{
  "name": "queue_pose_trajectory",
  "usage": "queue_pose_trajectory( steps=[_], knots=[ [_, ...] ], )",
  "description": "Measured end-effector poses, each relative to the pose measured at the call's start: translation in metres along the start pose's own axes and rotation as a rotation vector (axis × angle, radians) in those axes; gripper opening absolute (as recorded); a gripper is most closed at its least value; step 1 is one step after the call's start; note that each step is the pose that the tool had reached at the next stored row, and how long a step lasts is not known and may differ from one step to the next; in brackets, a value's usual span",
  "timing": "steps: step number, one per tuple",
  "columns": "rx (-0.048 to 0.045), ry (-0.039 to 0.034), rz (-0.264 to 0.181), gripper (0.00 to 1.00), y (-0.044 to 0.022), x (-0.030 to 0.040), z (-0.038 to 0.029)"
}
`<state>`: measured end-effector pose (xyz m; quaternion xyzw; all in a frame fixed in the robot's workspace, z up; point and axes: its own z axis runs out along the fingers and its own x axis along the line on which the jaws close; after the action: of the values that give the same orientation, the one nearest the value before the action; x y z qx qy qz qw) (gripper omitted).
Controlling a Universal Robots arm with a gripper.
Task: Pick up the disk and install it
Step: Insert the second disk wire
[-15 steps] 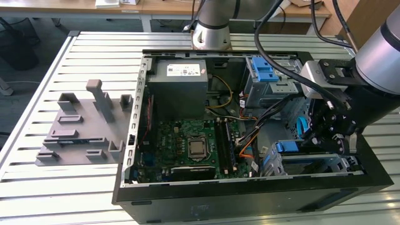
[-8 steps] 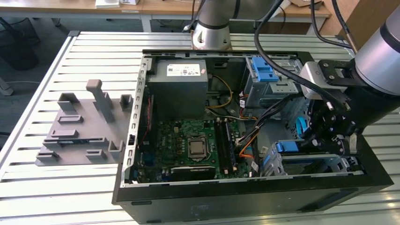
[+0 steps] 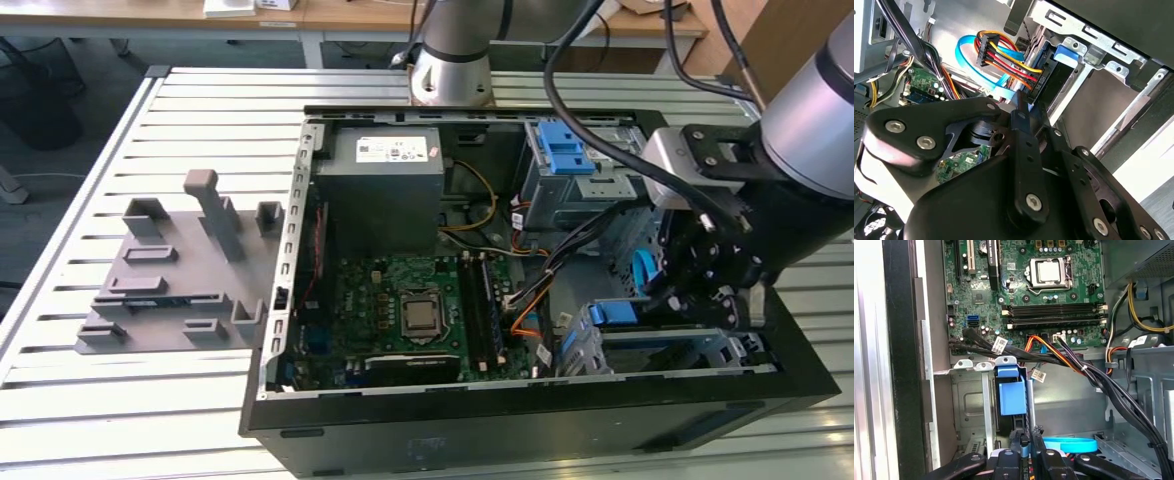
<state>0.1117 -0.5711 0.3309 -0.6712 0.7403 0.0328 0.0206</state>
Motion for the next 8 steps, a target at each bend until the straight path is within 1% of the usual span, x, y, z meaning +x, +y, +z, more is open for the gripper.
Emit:
queue_pose_trajectory(
  steps=[5,8],
  knots=[
    [0.0000,0.0000,0.000,0.24,0.0001,-0.0003,-0.0037],
    [0.0000,0.0001,0.000,0.24,0.0002,-0.0006,-0.0076]
  ],
)
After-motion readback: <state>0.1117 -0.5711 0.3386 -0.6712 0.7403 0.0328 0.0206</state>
